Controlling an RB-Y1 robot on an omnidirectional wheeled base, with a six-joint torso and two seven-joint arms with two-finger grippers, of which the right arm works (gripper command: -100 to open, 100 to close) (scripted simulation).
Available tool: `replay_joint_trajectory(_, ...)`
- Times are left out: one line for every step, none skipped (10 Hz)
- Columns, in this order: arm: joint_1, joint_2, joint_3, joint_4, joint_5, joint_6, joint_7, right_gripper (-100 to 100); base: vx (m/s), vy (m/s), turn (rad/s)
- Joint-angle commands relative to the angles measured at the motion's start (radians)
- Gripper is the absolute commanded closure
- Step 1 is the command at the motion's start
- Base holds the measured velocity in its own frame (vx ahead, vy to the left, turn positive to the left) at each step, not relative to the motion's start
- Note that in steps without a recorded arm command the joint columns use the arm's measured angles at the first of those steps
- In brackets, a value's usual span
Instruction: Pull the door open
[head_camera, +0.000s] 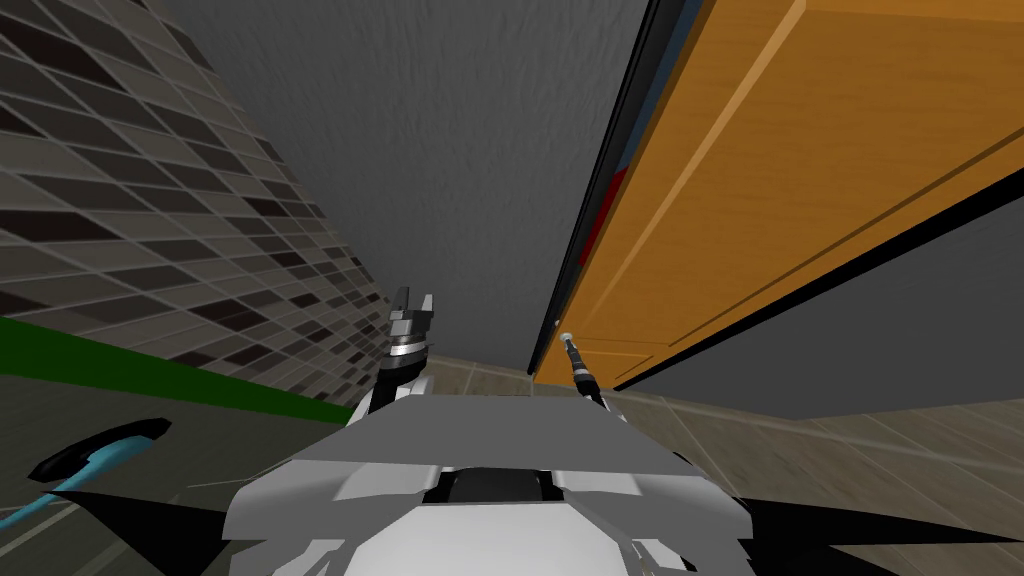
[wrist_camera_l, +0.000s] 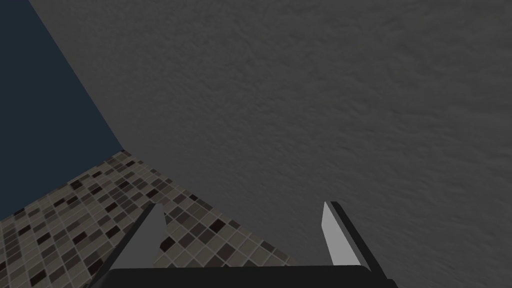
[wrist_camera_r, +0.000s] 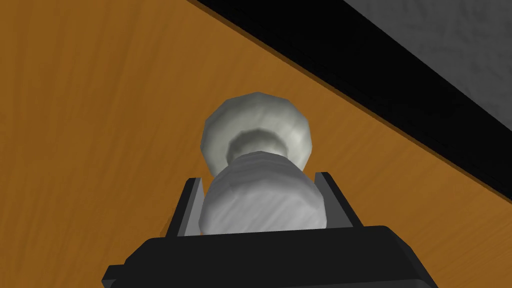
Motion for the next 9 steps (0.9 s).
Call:
replay_joint_trajectory(-0.004,0.006,0.005,0.004,-0.001,-0.003,-0.029,100,-0.026,-0.013,0.02)
replay_joint_trajectory(-0.006,0.006,0.008,0.005,-0.005,-0.002,-0.068,100,-0.037,-0.016,0.031)
replay_joint_trajectory(-0.006,0.006,0.008,0.005,-0.005,-0.002,-0.07,100,-0.03,-0.009,0.019)
replay_joint_trajectory(-0.008,0.007,0.011,0.006,-0.01,-0.001,-0.11,100,-0.033,-0.006,0.034)
replay_joint_trajectory(-0.008,0.007,0.011,0.006,-0.01,-0.001,-0.111,100,-0.03,-0.009,0.01)
replay_joint_trajectory(-0.011,0.008,0.013,0.007,-0.015,0.0,-0.151,100,-0.035,-0.012,0.036)
replay_joint_trajectory(-0.011,0.008,0.013,0.007,-0.015,0.0,-0.153,100,-0.03,-0.014,0.023)
replay_joint_trajectory(-0.013,0.008,0.016,0.009,-0.02,0.001,-0.194,100,-0.032,-0.012,0.027)
replay_joint_trajectory(-0.016,0.009,0.019,0.01,-0.025,0.002,-0.219,100,-0.05,-0.02,0.061)
